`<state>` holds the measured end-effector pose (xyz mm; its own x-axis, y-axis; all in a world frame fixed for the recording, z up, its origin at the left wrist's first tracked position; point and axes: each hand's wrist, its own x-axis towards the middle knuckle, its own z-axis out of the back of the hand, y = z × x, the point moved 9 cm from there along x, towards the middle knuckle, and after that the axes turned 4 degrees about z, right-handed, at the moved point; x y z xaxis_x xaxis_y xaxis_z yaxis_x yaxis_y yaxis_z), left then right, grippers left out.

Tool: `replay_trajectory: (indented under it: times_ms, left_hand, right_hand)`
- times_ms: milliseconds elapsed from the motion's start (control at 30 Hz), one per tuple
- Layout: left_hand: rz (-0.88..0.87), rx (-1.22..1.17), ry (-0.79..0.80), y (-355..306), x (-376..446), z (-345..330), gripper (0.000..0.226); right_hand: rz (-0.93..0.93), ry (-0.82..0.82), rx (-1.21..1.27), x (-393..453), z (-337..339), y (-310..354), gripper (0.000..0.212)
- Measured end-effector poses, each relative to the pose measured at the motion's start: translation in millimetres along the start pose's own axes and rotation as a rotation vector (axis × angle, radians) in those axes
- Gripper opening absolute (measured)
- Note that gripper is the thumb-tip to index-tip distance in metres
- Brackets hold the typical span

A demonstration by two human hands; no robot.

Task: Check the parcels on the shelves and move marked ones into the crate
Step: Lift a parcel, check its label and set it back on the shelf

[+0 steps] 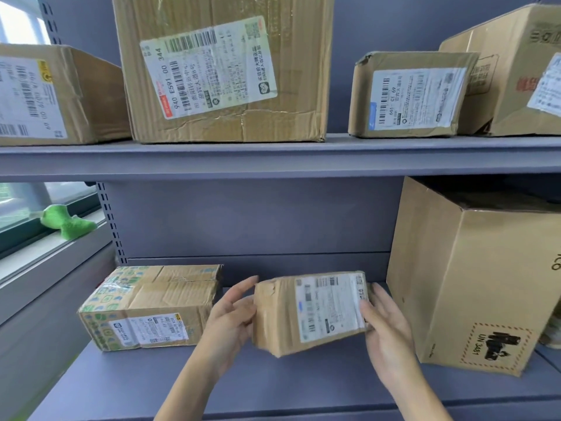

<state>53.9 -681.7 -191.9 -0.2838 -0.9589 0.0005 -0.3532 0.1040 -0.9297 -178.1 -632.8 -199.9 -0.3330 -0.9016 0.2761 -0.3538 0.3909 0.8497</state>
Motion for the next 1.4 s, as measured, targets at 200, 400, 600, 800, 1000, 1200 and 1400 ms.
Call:
replay_trajectory:
  times_ms: [200, 400, 600, 800, 1000, 1200, 1400]
  left_hand:
    - [0.021, 0.099, -0.061, 8, -1, -5, 0.047]
    - [0.061, 0.263, 0.111, 14, -5, -25, 0.064]
    - [0.081, 0.248, -0.007, 19, 2, -12, 0.027]
    - [0.000, 0.721, -0.179, 26, 12, 15, 0.039]
    - [-0.251, 1.269, -0.054, 19, 13, -9, 0.038]
    - [-0.338, 1.760, 0.017, 42, 24, -25, 0.040]
    - [-0.369, 1.841, 0.022, 48, 39, -27, 0.063]
  right_hand:
    - [0.042, 0.004, -0.205, -5, -6, 10, 0.052]
    - [0.085, -0.052, -0.327, -10, -7, 16, 0.050]
    - [0.087, -0.063, -0.457, -7, -7, 14, 0.053]
    - [-0.012, 0.017, -0.634, -6, -7, -17, 0.052]
    - [-0.047, 0.106, -1.027, 0, -10, -35, 0.073]
    - [0.159, 0.359, -1.650, 2, -33, -64, 0.083]
    - [0.227, 0.466, -1.832, 30, -37, -95, 0.096]
